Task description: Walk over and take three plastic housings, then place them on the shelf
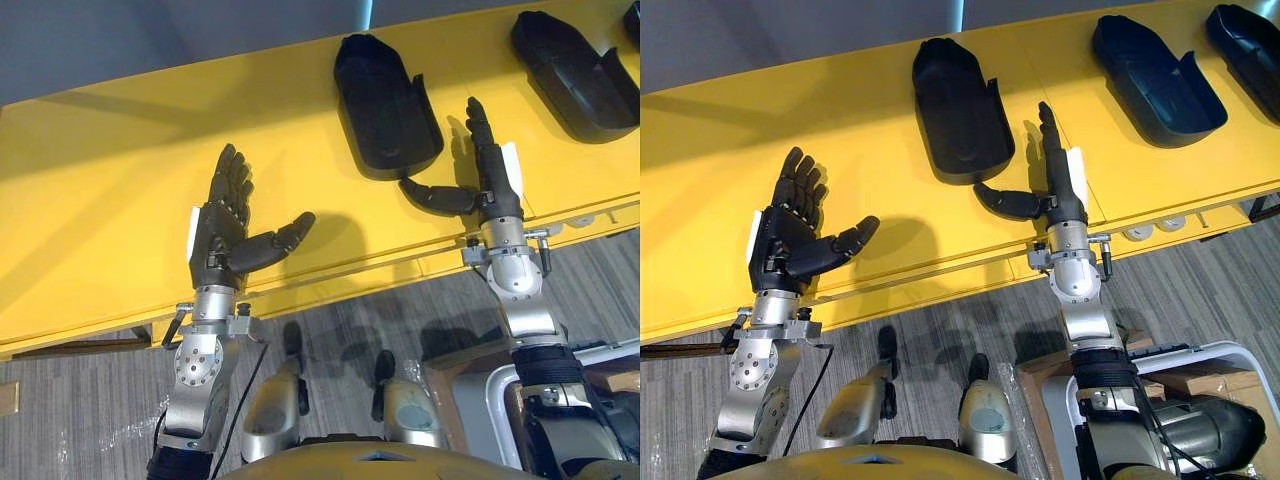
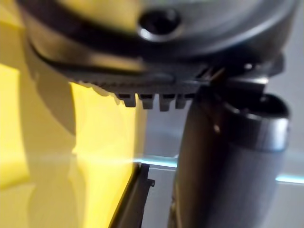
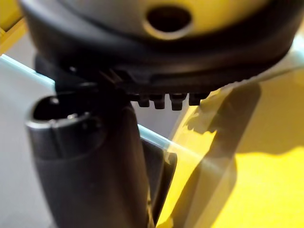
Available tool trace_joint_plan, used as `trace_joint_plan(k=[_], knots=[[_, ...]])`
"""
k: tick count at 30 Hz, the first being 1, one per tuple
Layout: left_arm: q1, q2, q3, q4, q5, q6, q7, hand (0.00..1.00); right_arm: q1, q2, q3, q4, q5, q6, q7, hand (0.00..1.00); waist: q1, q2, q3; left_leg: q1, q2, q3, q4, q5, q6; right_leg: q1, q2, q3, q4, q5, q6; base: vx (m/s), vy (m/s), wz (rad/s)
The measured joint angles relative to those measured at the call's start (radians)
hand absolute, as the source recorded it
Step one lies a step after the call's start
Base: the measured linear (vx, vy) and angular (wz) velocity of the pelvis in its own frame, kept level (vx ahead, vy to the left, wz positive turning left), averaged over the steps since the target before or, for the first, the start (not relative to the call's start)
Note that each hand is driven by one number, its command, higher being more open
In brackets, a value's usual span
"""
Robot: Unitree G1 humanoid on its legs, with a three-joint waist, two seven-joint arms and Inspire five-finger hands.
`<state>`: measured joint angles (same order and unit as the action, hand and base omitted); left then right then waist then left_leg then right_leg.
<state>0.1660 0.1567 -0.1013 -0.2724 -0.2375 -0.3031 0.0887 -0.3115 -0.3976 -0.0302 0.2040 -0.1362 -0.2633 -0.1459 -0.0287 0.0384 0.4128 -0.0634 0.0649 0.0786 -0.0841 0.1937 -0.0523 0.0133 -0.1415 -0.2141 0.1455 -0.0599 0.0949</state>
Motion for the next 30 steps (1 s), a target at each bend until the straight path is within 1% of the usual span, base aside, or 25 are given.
trace_joint_plan(k=[2,5,6,9,10,12,13,14,16,17,18,20,21,22,23,25,27,28,29,30], knots=[[0.001,0.0,0.0,0.0,0.0,0.0,-0.007,1.0,0.011,0.0,0.0,-0.008,-0.003,0.0,-0.012,1.0,0.001,0.0,0.0,0.0,0.0,0.001,0.0,0.0,0.0,0.0,0.0,0.0,-0.001,0.0,0.0,0.0,0.0,0.0],[0.014,-0.002,0.003,-0.007,0.0,-0.002,-0.01,1.0,0.125,0.029,-0.027,-0.136,-0.019,-0.004,-0.042,1.0,0.003,0.0,0.0,0.0,0.001,0.006,0.0,-0.001,0.001,0.003,0.001,0.001,-0.008,0.0,0.0,0.02,-0.01,-0.02],[0.033,-0.005,0.011,-0.02,0.002,-0.003,-0.007,1.0,0.209,0.069,-0.054,-0.229,-0.043,-0.018,-0.073,1.0,0.0,-0.001,0.0,0.003,0.001,0.014,0.0,-0.004,0.005,0.002,0.001,0.008,-0.011,0.0,0.0,0.03,-0.012,-0.12],[0.051,-0.029,0.029,-0.047,0.027,-0.006,0.024,1.0,0.328,0.149,-0.12,-0.348,-0.048,-0.055,-0.132,1.0,-0.007,-0.002,-0.001,0.018,0.003,0.041,0.0,-0.014,0.005,0.005,0.0,0.031,-0.019,0.003,0.003,0.05,-0.007,-0.29],[0.053,-0.046,0.037,-0.066,0.058,-0.03,0.047,1.0,0.388,0.2,-0.162,-0.411,-0.048,-0.067,-0.174,1.0,-0.018,-0.007,-0.005,0.03,0.004,0.06,0.0,-0.022,0.003,0.009,0.001,0.047,-0.024,0.004,0.005,0.05,-0.004,-0.37],[0.062,-0.052,0.036,-0.095,0.085,-0.055,0.058,1.0,0.44,0.246,-0.192,-0.453,-0.048,-0.079,-0.214,1.0,-0.035,-0.016,-0.015,0.043,0.01,0.081,0.0,-0.03,0.004,0.011,0.001,0.065,-0.027,0.004,0.006,0.05,-0.011,-0.38],[0.065,-0.053,0.024,-0.119,0.094,-0.072,0.059,1.0,0.488,0.282,-0.21,-0.481,-0.047,-0.081,-0.241,1.0,-0.048,-0.025,-0.027,0.052,0.014,0.1,0.0,-0.037,0.002,0.012,0.002,0.083,-0.031,0.005,0.007,0.06,-0.017,-0.43],[0.065,-0.058,0.004,-0.136,0.094,-0.098,0.057,1.0,0.546,0.313,-0.218,-0.5,-0.047,-0.081,-0.272,1.0,-0.063,-0.033,-0.046,0.062,0.016,0.118,0.0,-0.047,-0.002,0.013,0.003,0.099,-0.037,0.006,0.008,0.08,-0.016,-0.47],[0.065,-0.063,-0.04,-0.156,0.093,-0.115,0.055,1.0,0.619,0.346,-0.223,-0.521,-0.053,-0.08,-0.309,1.0,-0.071,-0.042,-0.074,0.079,0.017,0.154,0.0,-0.062,-0.003,0.014,0.005,0.134,-0.046,0.008,0.012,0.07,0.002,-0.58],[0.066,-0.062,-0.079,-0.171,0.087,-0.123,0.045,1.0,0.687,0.368,-0.231,-0.54,-0.055,-0.079,-0.329,1.0,-0.087,-0.044,-0.1,0.097,0.017,0.186,0.0,-0.076,-0.004,0.016,0.005,0.166,-0.053,0.011,0.016,0.12,0.032,-1.04],[0.064,-0.065,-0.118,-0.172,0.064,-0.138,0.007,1.0,0.732,0.375,-0.248,-0.544,-0.054,-0.071,-0.347,1.0,-0.112,-0.047,-0.12,0.128,0.017,0.235,0.0,-0.095,-0.005,0.023,0.005,0.216,-0.063,0.017,0.025,0.12,0.045,-1.15],[0.059,-0.068,-0.159,-0.171,0.001,-0.138,-0.041,1.0,0.767,0.375,-0.29,-0.547,-0.047,-0.058,-0.348,1.0,-0.138,-0.045,-0.137,0.16,0.017,0.291,0.0,-0.116,-0.008,0.023,0.008,0.274,-0.069,0.022,0.034,0.06,0.042,-0.97],[0.055,-0.069,-0.184,-0.17,-0.03,-0.135,-0.061,1.0,0.79,0.376,-0.309,-0.551,-0.035,-0.043,-0.348,1.0,-0.155,-0.042,-0.154,0.167,0.018,0.319,0.0,-0.127,-0.01,0.019,0.01,0.301,-0.082,0.03,0.045,0.03,0.04,-0.87],[0.039,-0.069,-0.214,-0.165,-0.049,-0.131,-0.075,1.0,0.812,0.376,-0.321,-0.555,-0.019,-0.024,-0.345,1.0,-0.165,-0.042,-0.158,0.185,0.019,0.354,0.0,-0.138,-0.011,0.014,0.015,0.339,-0.084,0.033,0.05,0.02,0.04,-0.82],[0.029,-0.069,-0.224,-0.163,-0.055,-0.124,-0.075,1.0,0.821,0.376,-0.324,-0.555,-0.007,-0.009,-0.341,1.0,-0.168,-0.043,-0.164,0.192,0.019,0.373,0.0,-0.147,-0.014,0.003,0.018,0.361,-0.085,0.034,0.053,0.0,0.035,-0.89],[-0.015,-0.068,-0.256,-0.133,-0.067,-0.089,-0.057,1.0,0.857,0.375,-0.342,-0.554,0.029,0.037,-0.313,1.0,-0.181,-0.038,-0.196,0.21,0.017,0.447,0.0,-0.167,-0.02,-0.015,0.027,0.433,-0.096,0.045,0.068,0.02,0.03,-0.99],[-0.047,-0.06,-0.273,-0.084,-0.067,-0.059,-0.028,1.0,0.887,0.376,-0.35,-0.55,0.089,0.042,-0.27,1.0,-0.214,-0.036,-0.209,0.245,0.017,0.515,0.0,-0.18,-0.028,-0.016,0.04,0.502,-0.097,0.052,0.079,0.06,0.026,-1.01],[-0.051,-0.059,-0.276,-0.069,-0.067,-0.049,-0.021,1.0,0.898,0.376,-0.352,-0.549,0.109,0.042,-0.258,1.0,-0.226,-0.035,-0.215,0.252,0.017,0.532,0.0,-0.186,-0.031,-0.017,0.042,0.518,-0.099,0.054,0.081,0.05,0.0,-0.85],[-0.056,-0.059,-0.284,-0.04,-0.067,-0.033,-0.01,1.0,0.928,0.381,-0.356,-0.549,0.134,0.041,-0.245,1.0,-0.25,-0.035,-0.233,0.251,0.019,0.558,0.008,-0.198,-0.034,-0.03,0.045,0.543,-0.099,0.055,0.084,0.05,-0.016,-0.65],[-0.065,-0.059,-0.302,-0.025,-0.066,-0.007,0.001,1.0,0.96,0.403,-0.369,-0.549,0.168,0.035,-0.223,1.0,-0.265,-0.031,-0.238,0.253,0.024,0.577,0.028,-0.214,-0.036,-0.03,0.046,0.559,-0.1,0.06,0.091,0.05,-0.033,-0.55]])
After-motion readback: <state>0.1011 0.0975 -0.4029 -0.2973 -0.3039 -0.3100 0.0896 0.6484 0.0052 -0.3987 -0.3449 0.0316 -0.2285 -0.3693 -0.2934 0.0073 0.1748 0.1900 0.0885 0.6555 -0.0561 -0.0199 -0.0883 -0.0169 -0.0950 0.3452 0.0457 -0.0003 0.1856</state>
